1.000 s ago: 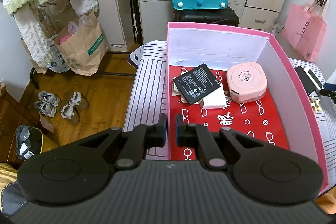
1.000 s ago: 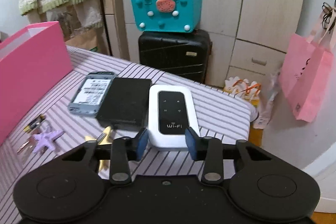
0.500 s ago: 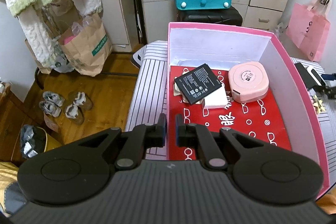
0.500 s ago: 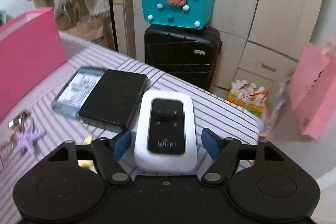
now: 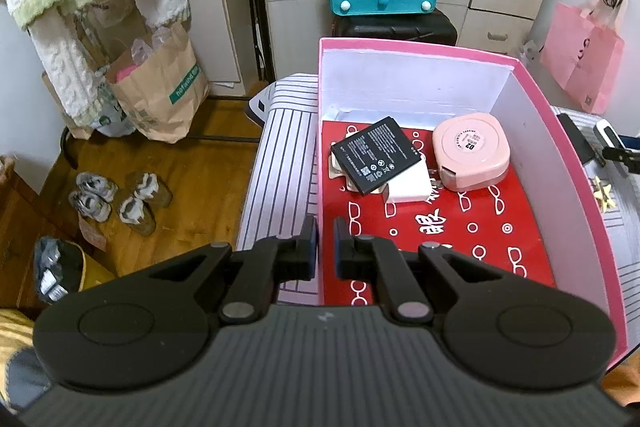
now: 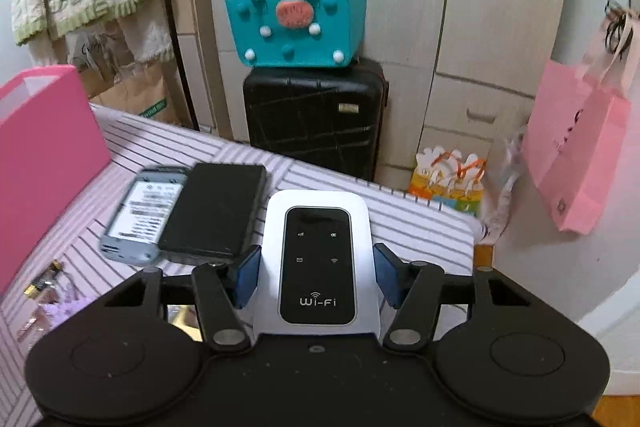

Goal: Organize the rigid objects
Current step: 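Carry the WiFi router into the box and release it with the right gripper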

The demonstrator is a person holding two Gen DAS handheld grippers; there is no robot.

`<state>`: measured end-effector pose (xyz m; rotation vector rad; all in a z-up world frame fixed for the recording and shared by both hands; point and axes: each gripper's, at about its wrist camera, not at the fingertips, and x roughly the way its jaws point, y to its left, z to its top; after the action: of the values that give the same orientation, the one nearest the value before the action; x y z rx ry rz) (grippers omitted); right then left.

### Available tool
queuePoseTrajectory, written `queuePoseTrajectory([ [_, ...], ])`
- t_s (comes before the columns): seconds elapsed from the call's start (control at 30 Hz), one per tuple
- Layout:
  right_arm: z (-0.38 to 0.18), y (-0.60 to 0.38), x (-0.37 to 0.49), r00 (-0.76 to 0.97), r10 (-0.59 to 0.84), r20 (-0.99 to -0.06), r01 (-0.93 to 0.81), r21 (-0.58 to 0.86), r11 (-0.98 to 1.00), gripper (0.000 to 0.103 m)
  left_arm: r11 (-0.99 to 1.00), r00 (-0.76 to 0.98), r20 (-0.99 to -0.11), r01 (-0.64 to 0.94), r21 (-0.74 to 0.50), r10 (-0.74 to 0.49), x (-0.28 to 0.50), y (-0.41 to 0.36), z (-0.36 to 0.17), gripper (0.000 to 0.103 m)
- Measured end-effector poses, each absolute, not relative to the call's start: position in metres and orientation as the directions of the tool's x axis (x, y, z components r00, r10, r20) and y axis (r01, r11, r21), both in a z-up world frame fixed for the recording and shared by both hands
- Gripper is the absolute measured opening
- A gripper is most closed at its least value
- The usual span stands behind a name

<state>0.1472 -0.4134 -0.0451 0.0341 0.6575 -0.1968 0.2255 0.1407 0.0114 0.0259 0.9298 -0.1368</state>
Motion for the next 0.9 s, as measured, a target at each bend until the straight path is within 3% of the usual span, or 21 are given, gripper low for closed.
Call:
queuePoseTrajectory([
  [0.2,-0.012,-0.384,0.133,0.818,-0.133,-0.560,0.131,-0.044,0.990,0.064,0.990,0.600,-0.791,0.129,-0.048,-0.116,0.221,0.145,0.012,0.005],
  [0.53,0.049,-0.290,0.133,0.856,0.194,-0.479,-0.197,0.045,0.979,0.064,0.987,0.602,-0.788,0.149,-0.052,-0.133,0.219,0.148,0.010,0.003],
  [0.73,0.068,-0.220,0.168,0.753,0.368,-0.546,-0.435,0.007,0.900,0.064,0.983,0.588,-0.796,0.178,-0.050,-0.147,0.222,0.149,0.011,0.004],
  [0.9,0.049,-0.164,0.215,0.641,0.375,-0.670,-0.557,-0.069,0.828,0.064,0.981,0.594,-0.791,0.189,-0.041,-0.147,0.221,0.148,0.010,0.004],
])
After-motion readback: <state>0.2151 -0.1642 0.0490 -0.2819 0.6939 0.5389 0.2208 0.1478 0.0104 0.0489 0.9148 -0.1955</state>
